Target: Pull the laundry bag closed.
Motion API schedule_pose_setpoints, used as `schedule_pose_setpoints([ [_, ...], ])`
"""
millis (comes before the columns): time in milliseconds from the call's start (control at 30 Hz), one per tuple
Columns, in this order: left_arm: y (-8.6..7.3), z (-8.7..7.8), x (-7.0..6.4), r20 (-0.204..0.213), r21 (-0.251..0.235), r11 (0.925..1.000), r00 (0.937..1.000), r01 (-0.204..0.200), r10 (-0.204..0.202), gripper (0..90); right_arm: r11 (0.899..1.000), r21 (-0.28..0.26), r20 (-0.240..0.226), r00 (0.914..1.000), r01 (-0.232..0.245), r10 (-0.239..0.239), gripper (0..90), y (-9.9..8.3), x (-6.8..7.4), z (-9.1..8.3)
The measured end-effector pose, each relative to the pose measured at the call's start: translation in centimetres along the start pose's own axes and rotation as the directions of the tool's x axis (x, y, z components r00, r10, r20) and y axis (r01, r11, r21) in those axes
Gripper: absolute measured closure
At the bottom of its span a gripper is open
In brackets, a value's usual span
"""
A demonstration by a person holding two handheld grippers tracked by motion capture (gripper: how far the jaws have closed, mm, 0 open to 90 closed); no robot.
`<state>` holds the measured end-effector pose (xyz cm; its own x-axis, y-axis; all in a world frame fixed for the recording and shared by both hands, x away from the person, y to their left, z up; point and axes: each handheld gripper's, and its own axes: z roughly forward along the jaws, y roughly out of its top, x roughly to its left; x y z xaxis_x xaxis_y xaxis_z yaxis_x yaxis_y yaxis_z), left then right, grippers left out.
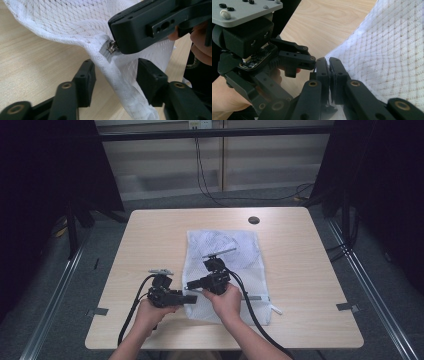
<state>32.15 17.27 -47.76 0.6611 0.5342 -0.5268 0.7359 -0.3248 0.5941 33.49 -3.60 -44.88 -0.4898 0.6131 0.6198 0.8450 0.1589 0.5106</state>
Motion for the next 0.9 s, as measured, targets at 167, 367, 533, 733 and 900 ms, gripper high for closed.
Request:
schedule_pose_setpoints([
  [167, 0.02, 0.02, -0.01, -0.006, 0.005, 0.9999, 0.9999, 0.010, -0.010, 56.1, 1.000, 0.001, -0.004, 1.0000, -0.002, 0.002, 87.0, -0.02, 0.07, 0.02],
  [367, 0.00, 0.29, -0.05, 0.001, 0.010, 0.9997, 0.9997, 0.024, -0.024, 62.3, 1.000, 0.003, 0.001, 1.0000, 0.000, 0.000, 87.0, -0.06, 0.16, -0.01],
  [533, 0.02, 0.19, -0.08, -0.002, 0.006, 0.9995, 0.9995, 0.030, -0.030, 69.5, 1.000, 0.001, 0.000, 1.0000, -0.001, 0.001, 87.0, -0.08, 0.17, -0.04],
  [733, 0.10, 0.00, 0.01, -0.001, 0.021, 0.9976, 0.9978, 0.066, -0.066, 79.4, 1.000, 0.003, -0.004, 1.0000, 0.003, -0.003, 87.0, -0.13, 0.21, 0.01],
  [900, 0.14, -0.26, 0.04, -0.012, 0.007, 0.9966, 0.9966, 0.082, -0.082, 87.0, 1.000, -0.003, -0.006, 1.0000, 0.005, -0.005, 87.0, -0.17, 0.26, -0.02],
])
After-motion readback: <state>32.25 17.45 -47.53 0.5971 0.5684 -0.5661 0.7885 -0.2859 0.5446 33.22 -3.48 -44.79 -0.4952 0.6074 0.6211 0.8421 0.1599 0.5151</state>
